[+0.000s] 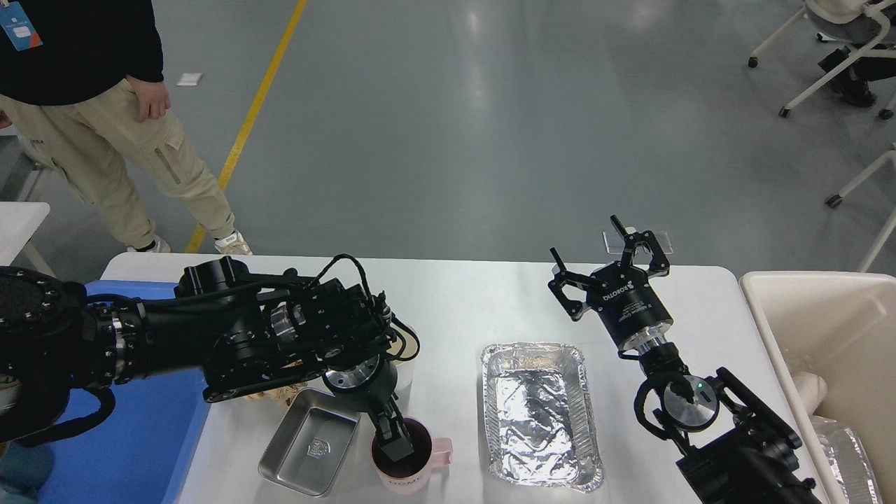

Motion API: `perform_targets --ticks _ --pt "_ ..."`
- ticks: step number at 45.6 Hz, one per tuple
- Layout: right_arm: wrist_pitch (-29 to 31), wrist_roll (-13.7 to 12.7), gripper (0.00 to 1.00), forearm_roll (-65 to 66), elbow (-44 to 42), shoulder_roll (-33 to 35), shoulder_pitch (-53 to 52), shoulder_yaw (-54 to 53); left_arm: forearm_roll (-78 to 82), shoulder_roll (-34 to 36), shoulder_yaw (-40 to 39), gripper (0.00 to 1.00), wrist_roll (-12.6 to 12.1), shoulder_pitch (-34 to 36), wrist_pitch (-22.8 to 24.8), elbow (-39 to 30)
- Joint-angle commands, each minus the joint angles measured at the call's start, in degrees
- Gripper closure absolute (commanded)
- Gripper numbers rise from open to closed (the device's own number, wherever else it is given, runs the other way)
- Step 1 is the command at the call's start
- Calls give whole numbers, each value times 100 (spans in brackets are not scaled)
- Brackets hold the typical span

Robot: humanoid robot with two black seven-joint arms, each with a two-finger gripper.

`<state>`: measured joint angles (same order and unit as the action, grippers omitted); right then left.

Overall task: Tidy desktop
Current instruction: 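Reach the left gripper down and grasp the pink mug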

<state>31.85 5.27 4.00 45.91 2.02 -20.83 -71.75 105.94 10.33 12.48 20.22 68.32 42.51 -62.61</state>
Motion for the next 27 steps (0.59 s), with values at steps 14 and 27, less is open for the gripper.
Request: perform_targets --ticks 14,27 --pt "-3 9 0 -5 102 0 9 -14 129 -13 9 76 210 50 30 91" --pt "-3 0 0 -5 103 0 9 -32 348 4 18 91 483 6 30 91"
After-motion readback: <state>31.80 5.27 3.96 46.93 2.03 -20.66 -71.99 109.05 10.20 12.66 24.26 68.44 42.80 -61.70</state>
